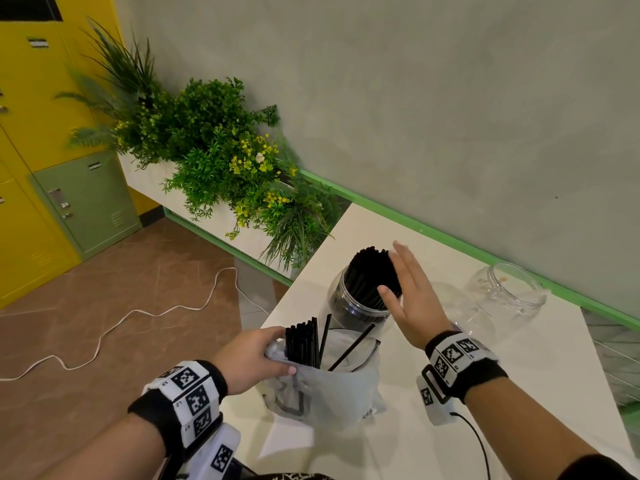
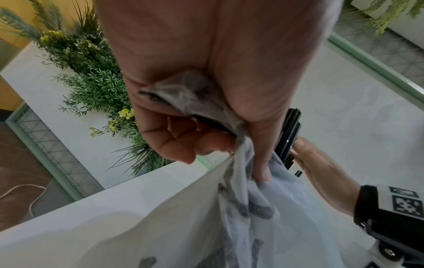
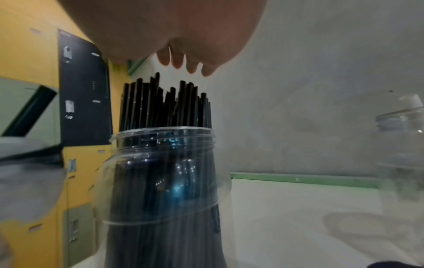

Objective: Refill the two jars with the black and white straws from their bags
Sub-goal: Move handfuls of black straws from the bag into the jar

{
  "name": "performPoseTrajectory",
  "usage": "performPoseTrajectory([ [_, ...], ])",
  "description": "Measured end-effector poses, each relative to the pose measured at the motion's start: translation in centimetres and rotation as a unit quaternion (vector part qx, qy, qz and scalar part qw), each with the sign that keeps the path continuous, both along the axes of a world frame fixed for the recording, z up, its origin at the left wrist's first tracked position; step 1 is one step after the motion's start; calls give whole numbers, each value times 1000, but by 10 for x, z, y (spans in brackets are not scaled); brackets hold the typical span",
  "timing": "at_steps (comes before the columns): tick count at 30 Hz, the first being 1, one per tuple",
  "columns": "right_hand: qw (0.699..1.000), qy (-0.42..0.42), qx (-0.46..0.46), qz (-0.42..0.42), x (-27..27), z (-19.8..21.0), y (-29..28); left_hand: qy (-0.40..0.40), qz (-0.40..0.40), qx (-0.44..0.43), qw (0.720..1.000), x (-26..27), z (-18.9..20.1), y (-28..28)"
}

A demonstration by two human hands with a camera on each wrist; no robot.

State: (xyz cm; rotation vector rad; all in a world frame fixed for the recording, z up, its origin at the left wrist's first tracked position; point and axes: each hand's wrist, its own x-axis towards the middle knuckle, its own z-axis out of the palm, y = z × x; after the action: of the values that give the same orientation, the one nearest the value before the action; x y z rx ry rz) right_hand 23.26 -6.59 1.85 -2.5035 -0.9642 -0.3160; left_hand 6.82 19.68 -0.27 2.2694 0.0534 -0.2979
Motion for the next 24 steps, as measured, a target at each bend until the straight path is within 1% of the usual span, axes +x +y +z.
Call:
performPoseTrajectory([
  [2,997,21,-64,24,3,-1,1,3,2,-5,1000,0,-2,1],
  [3,998,17,-63,23,5,-1,1,2,6,-4,1000,1,-3,2],
  [5,999,-18,-32,7,8,2,1,-2,10,-2,1000,0,-1,1],
  [6,999,-25,-37,2,10,3,2,-4,10,-2,1000,0,0,0],
  [9,989,5,-145,13,16,4,8,-3,6,1,1000,-1,-1,2],
  [10,986,4,-167,15,18,4,10,-4,6,1,1000,-1,-1,2],
  [13,981,-23,-192,29,27,9,20,-5,11,-10,1000,-2,1,3],
  [17,964,-34,-261,45,43,17,36,-4,11,-17,1000,-1,0,3],
  [19,963,-13,-263,50,50,18,39,-4,12,-20,1000,-1,-1,4],
  [21,968,-1,-247,38,52,17,41,-4,15,-19,1000,-1,-1,6],
  [24,973,-51,-224,2,49,14,45,-5,16,-22,1000,0,-4,7],
])
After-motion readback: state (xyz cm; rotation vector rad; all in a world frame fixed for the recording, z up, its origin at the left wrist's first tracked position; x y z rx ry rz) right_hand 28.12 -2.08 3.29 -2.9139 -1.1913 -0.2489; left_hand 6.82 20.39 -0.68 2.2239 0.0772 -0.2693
